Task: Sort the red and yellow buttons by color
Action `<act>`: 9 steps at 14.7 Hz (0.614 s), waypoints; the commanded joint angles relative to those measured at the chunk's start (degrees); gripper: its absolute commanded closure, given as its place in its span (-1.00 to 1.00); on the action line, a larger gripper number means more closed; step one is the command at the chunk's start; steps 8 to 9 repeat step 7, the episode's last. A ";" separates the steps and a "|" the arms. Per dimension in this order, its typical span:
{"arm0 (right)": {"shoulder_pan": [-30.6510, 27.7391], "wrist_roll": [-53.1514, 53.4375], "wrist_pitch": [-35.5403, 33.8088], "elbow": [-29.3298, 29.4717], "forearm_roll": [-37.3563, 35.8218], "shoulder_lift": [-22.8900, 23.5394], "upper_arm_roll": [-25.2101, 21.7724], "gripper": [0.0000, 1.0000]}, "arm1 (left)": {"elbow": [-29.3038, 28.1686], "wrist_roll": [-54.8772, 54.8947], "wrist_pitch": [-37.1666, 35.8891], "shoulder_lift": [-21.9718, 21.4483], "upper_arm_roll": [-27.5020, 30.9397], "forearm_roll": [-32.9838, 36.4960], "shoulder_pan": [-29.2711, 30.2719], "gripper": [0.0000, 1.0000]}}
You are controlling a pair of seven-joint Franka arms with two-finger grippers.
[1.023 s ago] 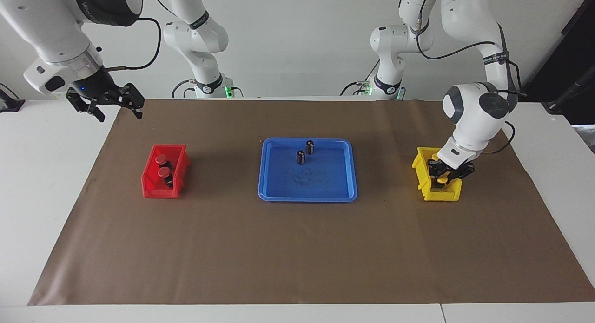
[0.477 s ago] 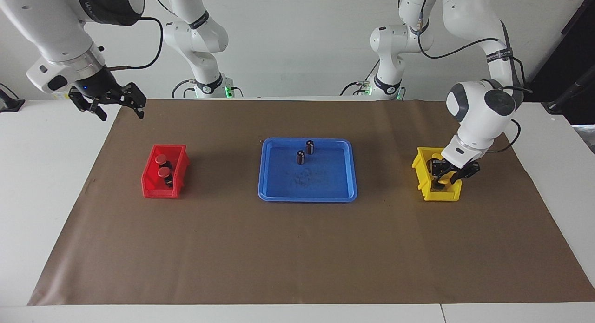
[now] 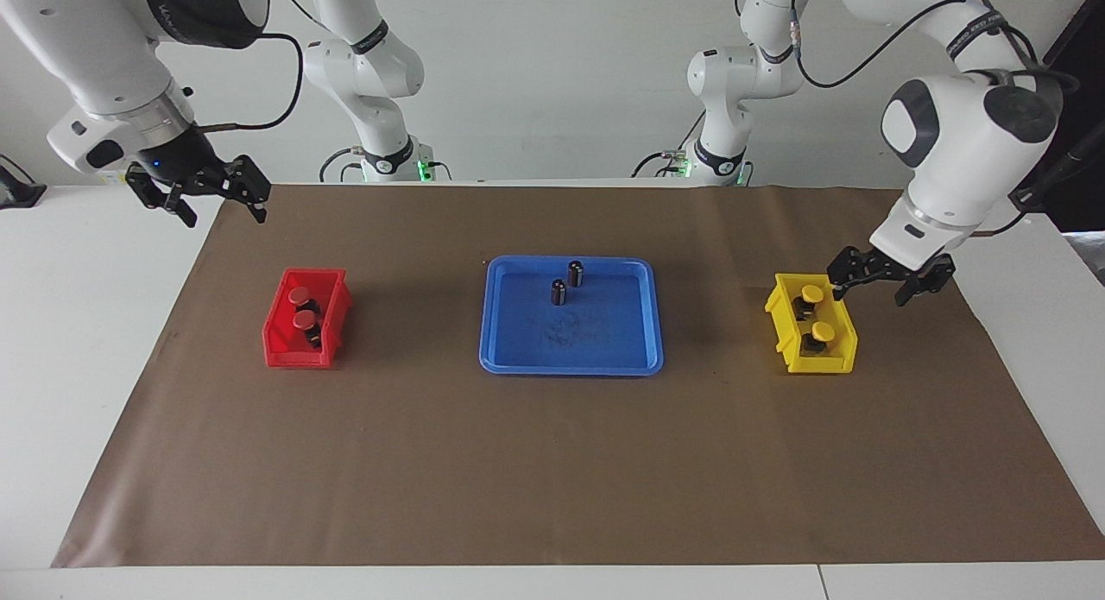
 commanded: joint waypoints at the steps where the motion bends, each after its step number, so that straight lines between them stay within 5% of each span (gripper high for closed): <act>1: -0.29 1.76 0.65 0.11 -0.74 0.19 0.19 -0.99 | 7.07 -3.28 -7.67 1.11 0.01 -2.17 -0.34 -1.00; 9: -0.82 3.17 0.12 0.02 -0.65 0.19 0.19 -0.99 | 7.34 -3.37 -10.14 -0.82 -0.52 -2.17 -0.78 -1.00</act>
